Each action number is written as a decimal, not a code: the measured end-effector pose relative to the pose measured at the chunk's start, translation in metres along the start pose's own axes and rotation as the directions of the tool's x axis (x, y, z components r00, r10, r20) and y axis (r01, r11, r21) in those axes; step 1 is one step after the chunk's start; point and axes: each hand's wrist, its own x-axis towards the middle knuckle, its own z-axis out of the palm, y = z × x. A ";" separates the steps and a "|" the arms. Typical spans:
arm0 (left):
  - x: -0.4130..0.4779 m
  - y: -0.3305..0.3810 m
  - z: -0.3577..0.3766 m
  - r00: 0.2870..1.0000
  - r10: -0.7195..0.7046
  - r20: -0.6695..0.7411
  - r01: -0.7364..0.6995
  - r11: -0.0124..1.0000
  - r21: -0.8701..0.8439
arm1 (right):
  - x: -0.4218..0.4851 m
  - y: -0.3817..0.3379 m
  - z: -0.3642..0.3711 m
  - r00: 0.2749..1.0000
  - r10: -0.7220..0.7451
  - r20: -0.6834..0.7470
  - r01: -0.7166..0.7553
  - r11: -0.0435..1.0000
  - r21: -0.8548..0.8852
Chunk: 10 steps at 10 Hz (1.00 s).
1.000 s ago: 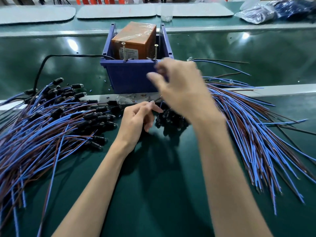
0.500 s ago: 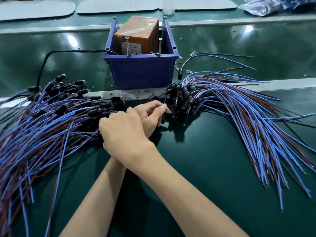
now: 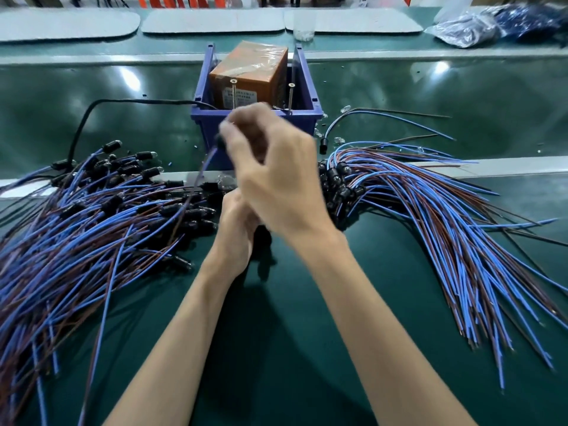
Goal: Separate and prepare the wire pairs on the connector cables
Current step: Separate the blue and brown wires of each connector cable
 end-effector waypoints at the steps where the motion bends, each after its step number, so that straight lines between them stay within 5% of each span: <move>1: -0.002 0.013 0.004 0.985 0.089 0.145 -0.067 0.986 -0.154 | 0.008 0.011 -0.016 0.988 0.138 -0.067 -0.135 0.989 0.053; 2: -0.004 0.016 0.006 0.923 0.167 0.347 -0.147 0.986 -0.084 | 0.013 0.020 -0.025 0.959 0.280 -0.048 -0.257 0.928 0.271; 3: -0.004 0.021 0.006 0.951 0.131 0.280 -0.114 0.991 -0.076 | 0.014 0.021 -0.032 0.947 0.319 0.028 -0.296 0.837 0.461; 8: -0.006 0.029 0.006 0.968 0.062 0.243 0.011 0.957 -0.290 | 0.014 0.021 -0.024 0.952 0.286 0.112 -0.289 0.957 0.009; 10: -0.003 0.030 0.002 0.990 0.012 0.144 0.045 0.922 -0.385 | 0.014 0.022 -0.022 0.946 0.306 0.108 -0.309 0.951 0.010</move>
